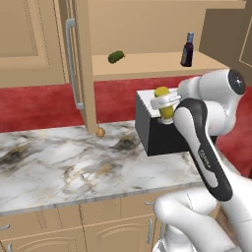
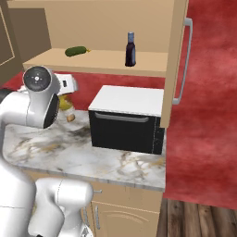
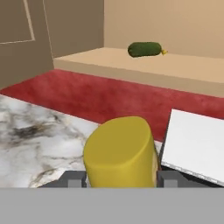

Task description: Pick the condiment bottle and mustard from the counter and place them in the cabinet.

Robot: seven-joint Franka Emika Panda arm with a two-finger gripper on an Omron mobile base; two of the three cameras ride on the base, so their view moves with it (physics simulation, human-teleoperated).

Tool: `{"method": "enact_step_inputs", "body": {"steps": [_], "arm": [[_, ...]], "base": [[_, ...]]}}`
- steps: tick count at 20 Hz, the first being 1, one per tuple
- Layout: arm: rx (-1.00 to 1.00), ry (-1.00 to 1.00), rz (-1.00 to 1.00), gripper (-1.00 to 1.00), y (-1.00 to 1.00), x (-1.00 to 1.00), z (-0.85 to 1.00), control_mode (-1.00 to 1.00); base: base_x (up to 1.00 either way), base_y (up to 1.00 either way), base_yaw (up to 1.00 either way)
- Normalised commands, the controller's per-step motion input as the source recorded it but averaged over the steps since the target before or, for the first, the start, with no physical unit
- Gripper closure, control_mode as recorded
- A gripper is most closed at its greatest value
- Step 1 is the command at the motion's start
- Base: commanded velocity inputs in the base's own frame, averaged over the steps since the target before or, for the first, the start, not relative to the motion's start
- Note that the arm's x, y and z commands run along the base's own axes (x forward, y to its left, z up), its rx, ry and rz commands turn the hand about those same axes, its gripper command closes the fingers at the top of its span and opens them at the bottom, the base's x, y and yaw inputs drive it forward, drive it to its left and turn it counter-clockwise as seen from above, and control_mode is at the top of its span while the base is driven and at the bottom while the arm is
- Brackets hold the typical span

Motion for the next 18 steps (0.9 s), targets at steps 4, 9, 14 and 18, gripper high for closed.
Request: {"method": "enact_step_inputs", "body": {"steps": [4,9,14,18], "arm": [[-0.01,-0.13,0.12,1.00,0.00,-0.17,0.50,-1.00],[0.00,-0.12,0.10,1.00,0.00,-0.07,0.50,-1.00],[-0.04,-0.09,0.04,1.00,0.00,0.00,0.36,-1.00],[-0.01,-0.02,0.00,1.00,-0.05,0.00,0.21,-1.00]], "base": [[0.00,0.00,0.00],[0.00,0.00,0.00],[0.00,0.00,0.00],[0.00,0.00,0.00]]}}
